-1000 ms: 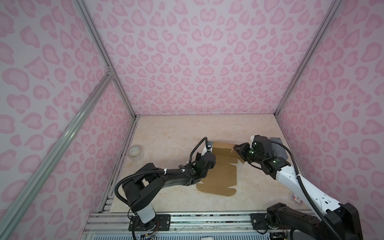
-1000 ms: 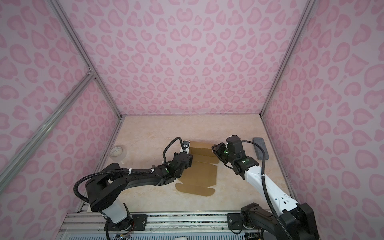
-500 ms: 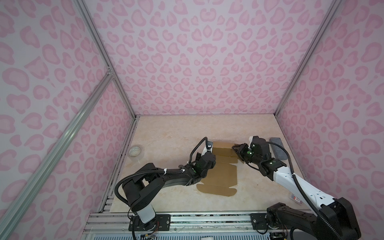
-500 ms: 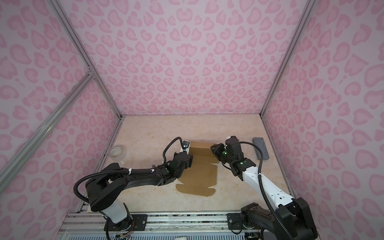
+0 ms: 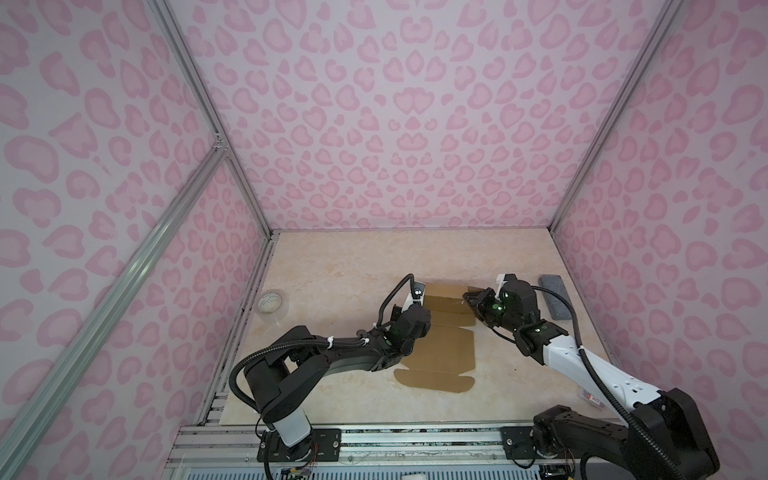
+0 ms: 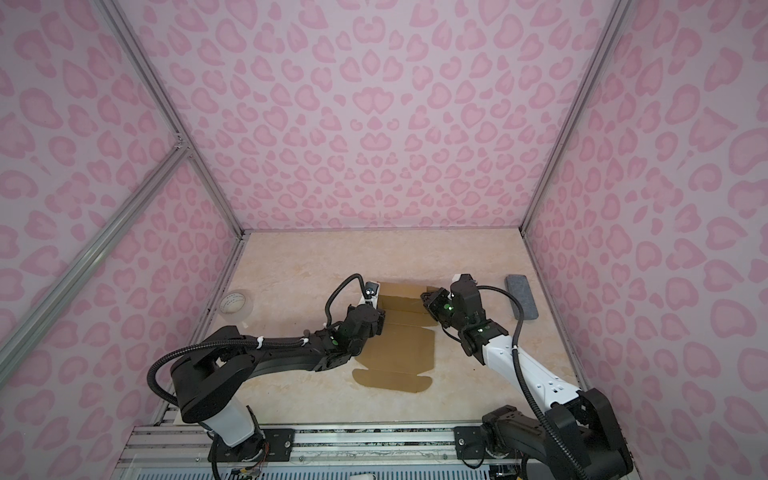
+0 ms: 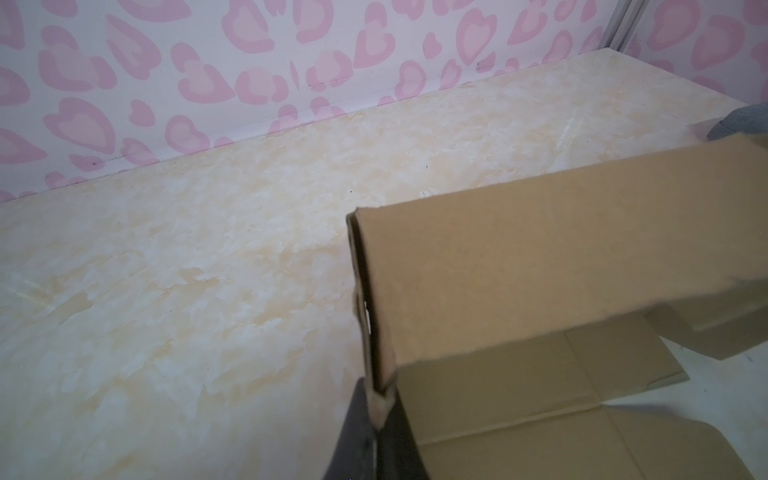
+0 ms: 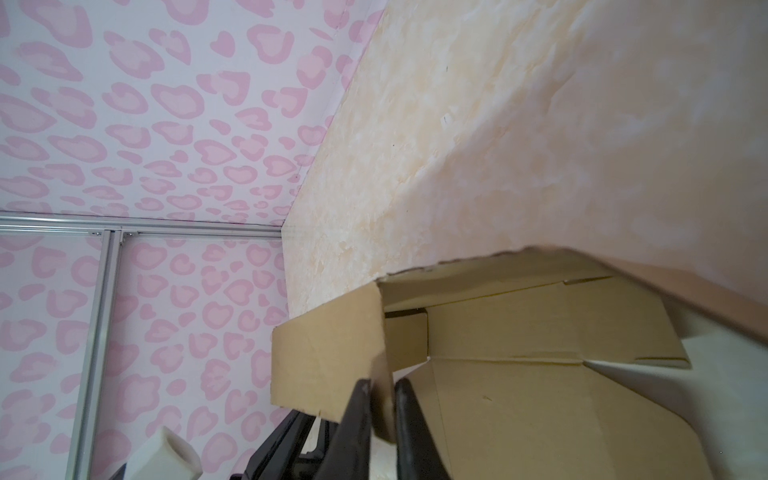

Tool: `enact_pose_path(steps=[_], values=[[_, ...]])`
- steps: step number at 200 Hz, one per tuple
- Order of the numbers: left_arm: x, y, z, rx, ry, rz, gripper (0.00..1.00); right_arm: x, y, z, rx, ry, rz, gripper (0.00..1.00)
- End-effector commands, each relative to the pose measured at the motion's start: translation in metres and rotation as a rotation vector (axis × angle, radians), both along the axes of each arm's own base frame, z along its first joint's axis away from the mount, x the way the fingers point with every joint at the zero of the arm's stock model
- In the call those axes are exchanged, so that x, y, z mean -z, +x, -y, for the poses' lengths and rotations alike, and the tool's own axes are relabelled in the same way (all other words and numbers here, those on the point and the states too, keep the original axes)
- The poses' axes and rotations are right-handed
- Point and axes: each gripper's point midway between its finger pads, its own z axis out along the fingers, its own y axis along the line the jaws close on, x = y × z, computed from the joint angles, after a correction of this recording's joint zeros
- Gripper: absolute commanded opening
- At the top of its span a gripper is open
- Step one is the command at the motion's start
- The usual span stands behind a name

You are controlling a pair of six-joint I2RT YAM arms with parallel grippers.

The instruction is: Fold the paper box

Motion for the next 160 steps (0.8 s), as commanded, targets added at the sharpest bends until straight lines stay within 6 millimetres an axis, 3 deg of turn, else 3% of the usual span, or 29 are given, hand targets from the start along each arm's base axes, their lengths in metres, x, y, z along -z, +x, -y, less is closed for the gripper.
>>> enact_pose_path(steps=[1, 24, 61, 121, 160], values=[[-0.007, 0.002, -0.002, -0.009, -0.036, 0.009, 0.02, 0.001, 0.001, 0.003, 0.016, -0.007, 0.012, 0.1], [-0.007, 0.002, -0.005, -0.018, -0.044, 0.007, 0.02, -0.001, 0.0, 0.004, 0.017, -0.002, 0.009, 0.11], [-0.008, 0.003, -0.008, -0.03, -0.054, 0.007, 0.02, -0.005, -0.008, 0.014, 0.034, -0.024, 0.005, 0.25], [-0.011, 0.004, -0.018, -0.057, -0.075, 0.01, 0.02, -0.003, -0.028, 0.046, 0.041, -0.061, -0.008, 0.35], [-0.01, 0.003, -0.02, -0.059, -0.08, 0.007, 0.02, 0.019, -0.037, 0.031, -0.086, -0.088, -0.056, 0.35]])
